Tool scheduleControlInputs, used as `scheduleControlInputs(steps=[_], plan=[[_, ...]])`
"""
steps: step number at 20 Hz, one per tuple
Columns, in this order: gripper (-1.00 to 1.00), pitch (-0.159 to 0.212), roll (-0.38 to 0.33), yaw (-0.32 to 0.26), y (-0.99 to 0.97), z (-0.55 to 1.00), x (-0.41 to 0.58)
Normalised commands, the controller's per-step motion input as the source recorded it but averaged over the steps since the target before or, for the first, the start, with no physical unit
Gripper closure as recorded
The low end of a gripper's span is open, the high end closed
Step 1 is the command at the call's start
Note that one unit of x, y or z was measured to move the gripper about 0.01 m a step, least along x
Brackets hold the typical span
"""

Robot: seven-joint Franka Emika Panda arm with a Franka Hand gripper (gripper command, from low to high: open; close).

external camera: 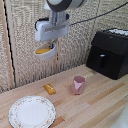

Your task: Kindly move the gripper close to the hot dog bowl. Grip the bowl lightly with the gripper, taking care not to crush the hot dogs. Elevate the bowl a little, ensuring it remains flat to stop hot dogs from tumbling. Transport the gripper and bowl to the white plate, then lower it down cautiously. Relinquish the gripper, letting the bowl rest on the plate.

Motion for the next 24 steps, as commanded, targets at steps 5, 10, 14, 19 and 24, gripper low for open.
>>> scheduleControlInputs(steps=[5,10,14,19,24], plan=[[1.0,-0.098,0.078,0.098,0.58,-0.51,-0.209],[1.0,-0.123,0.124,0.123,0.49,-0.54,-0.183],[1.0,-0.035,0.023,0.102,0.32,-0.67,-0.05],[1.0,0.051,0.0,0.09,0.04,-0.72,0.0],[1.0,0.049,0.0,0.087,0.02,-0.6,0.0]])
